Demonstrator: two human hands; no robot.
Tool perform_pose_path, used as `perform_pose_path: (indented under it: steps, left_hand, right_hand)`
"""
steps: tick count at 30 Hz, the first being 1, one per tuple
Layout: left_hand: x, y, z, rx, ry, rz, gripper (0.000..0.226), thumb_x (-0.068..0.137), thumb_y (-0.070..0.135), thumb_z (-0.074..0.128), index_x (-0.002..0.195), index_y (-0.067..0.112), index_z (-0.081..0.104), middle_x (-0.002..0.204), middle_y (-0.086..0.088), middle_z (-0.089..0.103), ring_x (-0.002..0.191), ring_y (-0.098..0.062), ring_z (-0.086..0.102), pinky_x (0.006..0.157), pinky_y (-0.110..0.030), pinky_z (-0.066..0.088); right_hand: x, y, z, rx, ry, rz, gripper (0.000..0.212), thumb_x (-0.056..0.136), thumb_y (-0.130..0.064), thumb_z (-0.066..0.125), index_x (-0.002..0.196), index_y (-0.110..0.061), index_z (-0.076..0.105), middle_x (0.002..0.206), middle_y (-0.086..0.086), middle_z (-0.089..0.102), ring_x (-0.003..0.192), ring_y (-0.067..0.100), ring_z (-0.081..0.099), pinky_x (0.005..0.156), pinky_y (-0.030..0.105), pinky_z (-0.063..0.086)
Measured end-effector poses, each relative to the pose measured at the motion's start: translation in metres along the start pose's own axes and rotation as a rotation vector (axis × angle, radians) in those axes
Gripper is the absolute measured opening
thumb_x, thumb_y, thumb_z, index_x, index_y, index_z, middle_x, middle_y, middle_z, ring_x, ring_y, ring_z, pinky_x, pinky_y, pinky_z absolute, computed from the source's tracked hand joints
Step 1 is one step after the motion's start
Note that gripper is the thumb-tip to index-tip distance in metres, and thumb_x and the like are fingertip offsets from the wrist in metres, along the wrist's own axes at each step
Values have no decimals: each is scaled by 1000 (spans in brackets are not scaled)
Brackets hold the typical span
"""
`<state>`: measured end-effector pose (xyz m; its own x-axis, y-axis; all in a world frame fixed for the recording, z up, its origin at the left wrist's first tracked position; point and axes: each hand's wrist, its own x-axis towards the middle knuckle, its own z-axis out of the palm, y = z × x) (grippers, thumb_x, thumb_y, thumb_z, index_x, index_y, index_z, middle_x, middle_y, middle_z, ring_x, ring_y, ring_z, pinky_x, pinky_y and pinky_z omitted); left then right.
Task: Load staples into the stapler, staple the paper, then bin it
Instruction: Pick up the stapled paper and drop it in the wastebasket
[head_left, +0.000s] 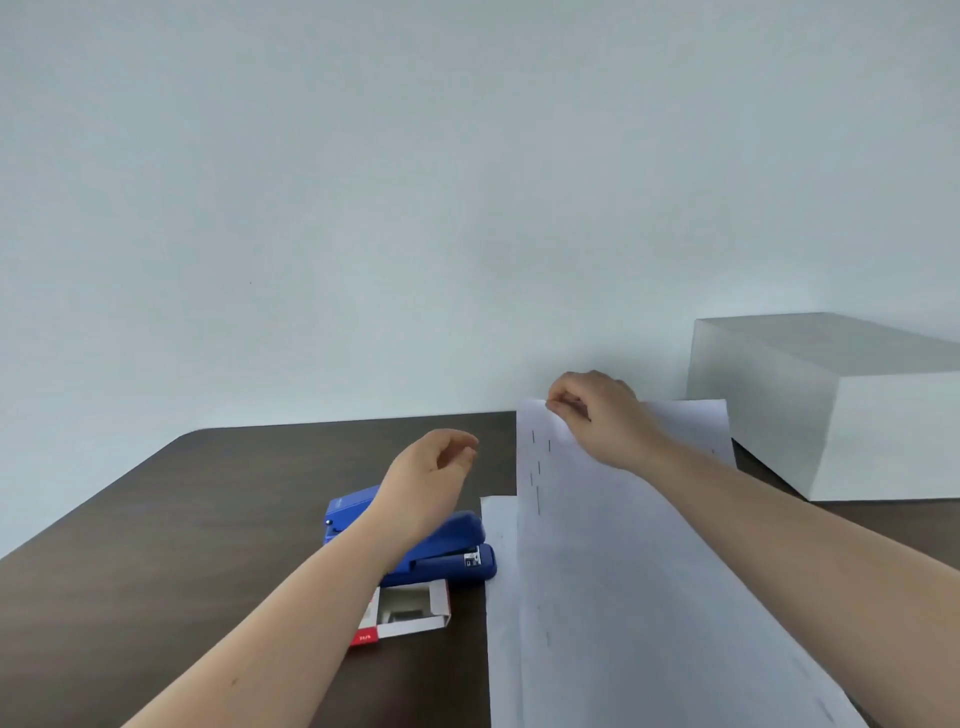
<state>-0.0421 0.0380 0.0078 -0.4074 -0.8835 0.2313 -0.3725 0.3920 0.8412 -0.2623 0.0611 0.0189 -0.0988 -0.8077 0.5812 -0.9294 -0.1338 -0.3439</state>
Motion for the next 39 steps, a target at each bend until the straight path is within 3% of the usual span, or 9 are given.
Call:
perform_pose_path:
  steps: [6, 10, 16, 23, 28, 30, 34, 37, 39]
  left_hand:
    - [-26, 15, 12, -37, -130, -77, 33, 95, 23, 52, 128, 20, 54, 115, 4, 69, 99, -10, 65, 86, -24, 52]
    - [-41, 25, 12, -124, -158, -95, 17, 92, 26, 58, 103, 21, 70, 89, 8, 74, 77, -1, 68, 66, -10, 54]
    - [-53, 39, 9, -337, -112, -213, 25, 94, 25, 54, 101, 9, 72, 92, -8, 77, 89, -24, 73, 91, -40, 56]
    - [-65, 48, 0, -276, -80, -130, 17, 89, 20, 64, 95, 8, 75, 88, -7, 78, 84, -25, 74, 84, -37, 59]
    - [-70, 59, -11, -308, 119, -121, 14, 88, 14, 63, 84, 11, 75, 83, -9, 76, 79, -29, 72, 78, -37, 60]
    - [-70, 66, -15, -360, 197, -116, 14, 88, 15, 63, 79, 14, 73, 83, -10, 76, 82, -31, 72, 79, -38, 60]
    - [-75, 85, -15, -500, 208, -68, 13, 88, 12, 62, 81, 13, 73, 85, -10, 75, 82, -26, 71, 79, -34, 58]
    - [-82, 93, -15, -580, 126, -24, 16, 90, 15, 60, 85, 12, 75, 93, -10, 76, 92, -25, 71, 88, -36, 55]
    - [-87, 92, -15, -645, 33, -20, 22, 93, 21, 56, 95, 8, 73, 99, -10, 76, 99, -23, 71, 93, -35, 52]
  right_hand:
    - [-4, -28, -32, 12, 8, -75, 12, 95, -16, 51, 86, -15, 60, 67, -17, 50, 77, 13, 44, 77, 25, 29]
    - [-12, -42, -46, 30, 4, -84, 12, 95, -17, 51, 89, -15, 61, 71, -15, 53, 80, 14, 45, 78, 25, 30]
    - [-20, -58, -55, 37, -12, -77, 13, 95, -18, 50, 92, -14, 63, 90, 1, 68, 88, 18, 50, 82, 28, 34]
    - [-28, -70, -64, 14, -16, -52, 13, 94, -22, 52, 101, -16, 63, 94, 0, 65, 94, 17, 50, 90, 32, 39]
    - [-45, -84, -73, -132, 202, 3, 18, 92, -30, 55, 105, -17, 56, 98, -1, 57, 101, 23, 51, 87, 33, 40]
    - [-55, -100, -80, 111, 5, 186, 30, 90, -46, 54, 101, -18, 56, 92, -3, 60, 91, 20, 56, 79, 34, 47]
    - [-76, -128, -78, 516, -437, 377, 81, 74, -69, 59, 140, -27, 38, 134, -2, 55, 115, 18, 56, 84, 32, 54]
    - [-85, -129, -79, 766, -446, 353, 63, 74, -50, 74, 129, -32, 49, 119, -3, 65, 109, 15, 61, 87, 37, 56]
    - [-91, -126, -81, 836, -430, 334, 43, 81, -26, 73, 120, -24, 56, 100, -5, 68, 90, 5, 65, 71, 24, 55]
